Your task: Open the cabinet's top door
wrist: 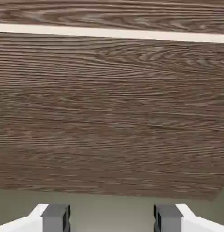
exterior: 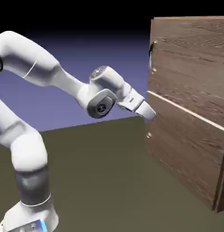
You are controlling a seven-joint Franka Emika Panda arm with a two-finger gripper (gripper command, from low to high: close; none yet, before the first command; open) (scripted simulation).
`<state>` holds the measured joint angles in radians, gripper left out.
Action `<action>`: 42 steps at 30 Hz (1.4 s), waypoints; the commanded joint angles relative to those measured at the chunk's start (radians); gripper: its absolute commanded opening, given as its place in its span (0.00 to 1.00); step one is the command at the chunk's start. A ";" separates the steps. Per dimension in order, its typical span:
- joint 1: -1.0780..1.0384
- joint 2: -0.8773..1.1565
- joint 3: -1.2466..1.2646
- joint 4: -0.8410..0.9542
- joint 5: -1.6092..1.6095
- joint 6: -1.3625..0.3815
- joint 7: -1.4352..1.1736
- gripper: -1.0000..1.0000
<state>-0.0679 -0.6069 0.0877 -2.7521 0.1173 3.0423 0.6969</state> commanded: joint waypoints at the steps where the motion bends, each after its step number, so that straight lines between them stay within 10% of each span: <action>1: -0.030 -0.014 0.033 0.021 0.044 0.002 -0.016 0.50; 42: -1.219 -0.563 1.338 0.883 1.790 0.082 -0.673 0.50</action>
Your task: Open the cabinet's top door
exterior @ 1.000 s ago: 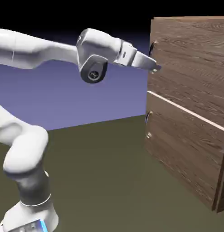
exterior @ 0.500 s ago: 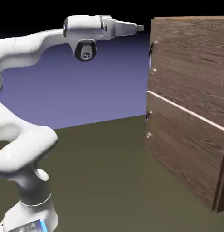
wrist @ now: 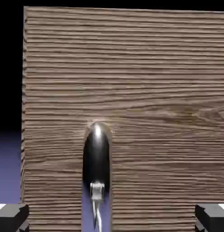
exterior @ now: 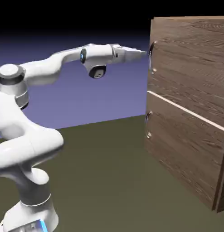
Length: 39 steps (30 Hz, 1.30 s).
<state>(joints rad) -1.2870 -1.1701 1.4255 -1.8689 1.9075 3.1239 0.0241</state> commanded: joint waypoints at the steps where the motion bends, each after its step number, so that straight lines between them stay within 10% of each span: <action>1: 0.000 0.000 0.000 0.000 0.000 0.000 0.000 0.50; 6: -0.167 -0.012 0.050 0.146 -0.022 -0.021 0.049 0.50; 7: -0.167 -0.012 0.050 0.146 -0.022 -0.021 0.049 0.00; 39: 0.691 -0.292 -0.677 -0.895 0.284 -0.882 -0.594 0.00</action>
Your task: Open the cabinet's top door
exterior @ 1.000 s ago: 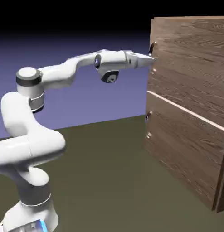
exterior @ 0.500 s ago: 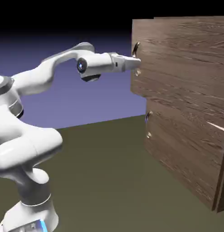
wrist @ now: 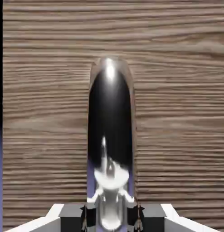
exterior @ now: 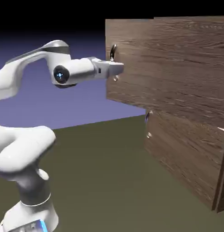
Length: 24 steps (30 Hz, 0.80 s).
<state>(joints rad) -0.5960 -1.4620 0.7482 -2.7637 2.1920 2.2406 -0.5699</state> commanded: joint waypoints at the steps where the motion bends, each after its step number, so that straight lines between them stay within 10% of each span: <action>1: 0.020 -0.010 -0.036 -0.026 -0.028 -0.026 -0.006 0.00; 24: 0.093 -0.017 -0.870 -0.190 -0.756 -0.534 -0.120 0.00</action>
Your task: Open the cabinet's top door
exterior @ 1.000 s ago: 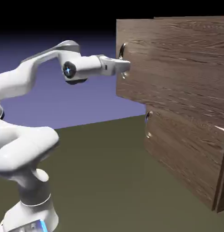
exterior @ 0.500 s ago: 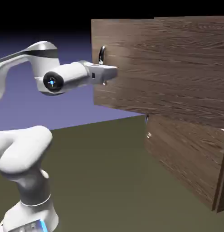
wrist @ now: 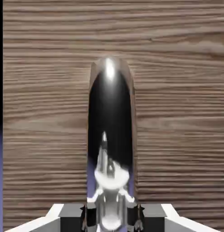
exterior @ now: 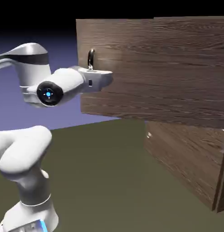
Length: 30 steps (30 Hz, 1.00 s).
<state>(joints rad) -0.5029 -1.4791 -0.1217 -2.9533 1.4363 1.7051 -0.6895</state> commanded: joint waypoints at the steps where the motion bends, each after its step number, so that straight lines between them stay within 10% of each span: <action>1: 0.000 0.014 -0.036 0.008 -0.033 -0.021 -0.008 0.00; 30: 0.674 0.601 -1.040 0.796 -0.720 -0.725 -0.214 0.00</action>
<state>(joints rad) 0.1711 -0.8785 -1.1613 -2.1568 0.7159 0.9793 -0.9036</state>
